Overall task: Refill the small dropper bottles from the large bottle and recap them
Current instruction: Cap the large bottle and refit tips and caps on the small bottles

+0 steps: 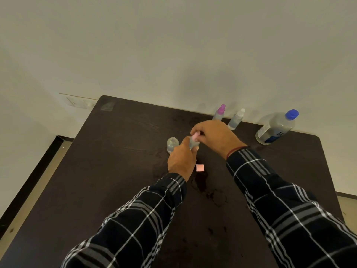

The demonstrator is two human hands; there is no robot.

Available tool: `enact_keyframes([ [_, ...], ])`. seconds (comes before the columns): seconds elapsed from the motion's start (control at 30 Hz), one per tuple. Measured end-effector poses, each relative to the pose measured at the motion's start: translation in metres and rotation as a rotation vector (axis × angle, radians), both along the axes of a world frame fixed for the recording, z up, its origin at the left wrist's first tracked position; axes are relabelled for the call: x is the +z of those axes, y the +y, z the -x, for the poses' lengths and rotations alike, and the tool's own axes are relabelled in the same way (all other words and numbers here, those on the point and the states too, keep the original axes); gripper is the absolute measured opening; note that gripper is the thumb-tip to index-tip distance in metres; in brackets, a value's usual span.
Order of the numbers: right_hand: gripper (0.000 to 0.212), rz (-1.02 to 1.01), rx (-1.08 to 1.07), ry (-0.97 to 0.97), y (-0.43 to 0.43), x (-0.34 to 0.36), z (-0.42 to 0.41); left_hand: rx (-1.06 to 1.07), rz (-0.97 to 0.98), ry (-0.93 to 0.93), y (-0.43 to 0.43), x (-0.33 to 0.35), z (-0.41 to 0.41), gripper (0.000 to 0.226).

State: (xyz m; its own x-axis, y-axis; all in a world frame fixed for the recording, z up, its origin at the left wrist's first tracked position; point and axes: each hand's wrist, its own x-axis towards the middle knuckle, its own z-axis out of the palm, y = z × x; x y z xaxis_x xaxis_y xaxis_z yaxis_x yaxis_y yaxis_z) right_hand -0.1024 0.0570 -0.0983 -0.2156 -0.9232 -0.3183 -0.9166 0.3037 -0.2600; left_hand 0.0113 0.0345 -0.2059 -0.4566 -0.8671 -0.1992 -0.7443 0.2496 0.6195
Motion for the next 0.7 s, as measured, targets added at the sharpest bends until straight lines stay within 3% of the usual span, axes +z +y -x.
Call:
enact_keyframes([
  [0.1, 0.030, -0.008, -0.066, 0.149, -0.007, -0.002, -0.007, 0.016, -0.030, -0.054, -0.001, 0.000, 0.002, 0.035],
  [0.23, 0.059, 0.031, -0.155, 0.319, 0.001, -0.005, -0.011, 0.020, -0.059, -0.080, -0.004, 0.000, 0.002, 0.030],
  [0.3, 0.053, 0.054, -0.141, 0.218, 0.006, -0.002, -0.003, 0.006, -0.052, -0.052, -0.004, 0.000, 0.002, 0.031],
  [0.43, 0.041, -0.004, 0.099, -0.027, 0.007, 0.013, 0.002, -0.002, 0.004, 0.022, 0.001, 0.000, -0.002, 0.034],
  [0.5, 0.029, -0.047, 0.108, 0.005, -0.001, 0.014, 0.000, -0.005, 0.008, 0.011, 0.000, -0.002, -0.002, 0.034],
  [0.6, 0.029, -0.199, 0.008, 0.123, -0.013, 0.015, -0.008, -0.013, -0.010, -0.016, -0.002, -0.002, 0.000, 0.036],
  [0.7, 0.044, -0.047, -0.069, 0.231, -0.006, 0.009, -0.009, 0.006, -0.034, -0.057, -0.005, -0.004, 0.002, 0.032],
])
